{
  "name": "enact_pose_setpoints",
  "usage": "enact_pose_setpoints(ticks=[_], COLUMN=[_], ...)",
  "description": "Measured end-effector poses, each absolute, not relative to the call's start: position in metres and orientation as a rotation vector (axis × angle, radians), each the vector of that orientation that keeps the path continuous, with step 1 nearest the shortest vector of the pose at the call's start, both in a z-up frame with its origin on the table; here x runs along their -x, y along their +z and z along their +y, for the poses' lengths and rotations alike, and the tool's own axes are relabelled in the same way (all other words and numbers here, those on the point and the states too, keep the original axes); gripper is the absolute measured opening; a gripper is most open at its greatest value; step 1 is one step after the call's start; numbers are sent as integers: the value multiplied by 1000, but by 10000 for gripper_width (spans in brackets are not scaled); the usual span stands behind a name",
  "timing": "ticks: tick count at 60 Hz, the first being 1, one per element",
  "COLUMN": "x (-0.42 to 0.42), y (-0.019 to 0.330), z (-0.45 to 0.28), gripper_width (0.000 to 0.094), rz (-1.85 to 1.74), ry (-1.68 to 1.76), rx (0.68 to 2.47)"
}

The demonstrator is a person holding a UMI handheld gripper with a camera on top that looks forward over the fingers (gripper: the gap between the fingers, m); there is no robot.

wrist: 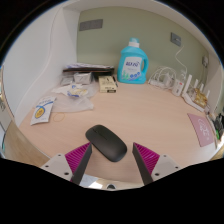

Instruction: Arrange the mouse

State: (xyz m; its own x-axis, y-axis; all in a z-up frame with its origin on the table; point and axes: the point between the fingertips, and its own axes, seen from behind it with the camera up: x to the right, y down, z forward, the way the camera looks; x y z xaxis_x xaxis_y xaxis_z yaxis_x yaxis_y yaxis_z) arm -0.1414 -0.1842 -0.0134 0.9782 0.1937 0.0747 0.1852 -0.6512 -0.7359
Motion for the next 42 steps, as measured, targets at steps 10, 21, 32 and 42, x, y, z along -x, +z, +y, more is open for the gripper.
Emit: enact_pose_setpoints(ticks=[10,21,32,42], x=[147,153,155,156], y=[-17,-18,-18,-18], z=[-139,-117,-115,-117], gripper_width=[831,571,419,356], rz=[-284,-304,-340,-320], ry=[35,117,106,135], rx=[2284,2263,2251,2270])
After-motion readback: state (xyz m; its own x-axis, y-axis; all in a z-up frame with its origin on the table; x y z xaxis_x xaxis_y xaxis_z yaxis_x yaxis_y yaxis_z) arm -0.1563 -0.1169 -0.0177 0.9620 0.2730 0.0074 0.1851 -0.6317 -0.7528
